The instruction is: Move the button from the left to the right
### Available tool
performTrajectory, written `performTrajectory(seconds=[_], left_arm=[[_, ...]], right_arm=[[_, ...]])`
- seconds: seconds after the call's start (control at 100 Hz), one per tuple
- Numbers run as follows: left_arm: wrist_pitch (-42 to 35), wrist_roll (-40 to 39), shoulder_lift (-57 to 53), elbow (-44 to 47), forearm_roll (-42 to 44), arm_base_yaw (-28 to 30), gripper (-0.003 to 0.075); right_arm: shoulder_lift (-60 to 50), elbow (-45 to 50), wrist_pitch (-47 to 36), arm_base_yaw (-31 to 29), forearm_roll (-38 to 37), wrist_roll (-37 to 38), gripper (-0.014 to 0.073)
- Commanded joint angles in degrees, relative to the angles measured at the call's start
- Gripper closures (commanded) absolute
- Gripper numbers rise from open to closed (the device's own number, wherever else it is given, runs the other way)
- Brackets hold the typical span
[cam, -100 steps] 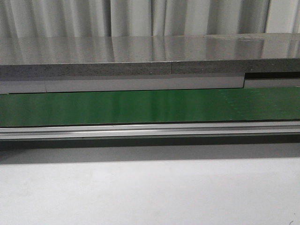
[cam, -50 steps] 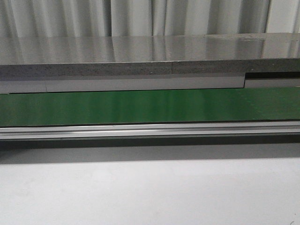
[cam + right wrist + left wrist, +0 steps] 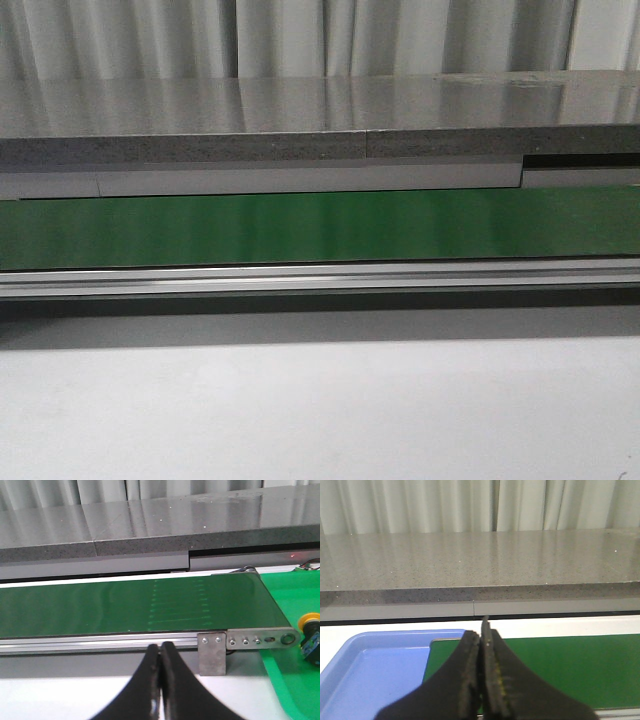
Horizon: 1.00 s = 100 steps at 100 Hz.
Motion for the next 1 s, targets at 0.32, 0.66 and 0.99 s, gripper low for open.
performTrajectory(seconds=[0.32,0.66,0.99], left_arm=[[-4.5,0.0,0.4,-1.6,-0.4,-0.5,0.0741],[-6.6,-1.7,0.2,-0.8,5.0,-0.5,0.0741],[-6.6,-24.4,-7.4,6.4,23.4,-0.5,0.0741]], right_arm=[[-1.1,-0.9,-4.9,0.2,-0.4,0.0,0.0661],[-1.1,-0.9,-4.9,0.2,-0.4,0.0,0.0661],[-1.1,-0.9,-4.9,0.2,-0.4,0.0,0.0661]])
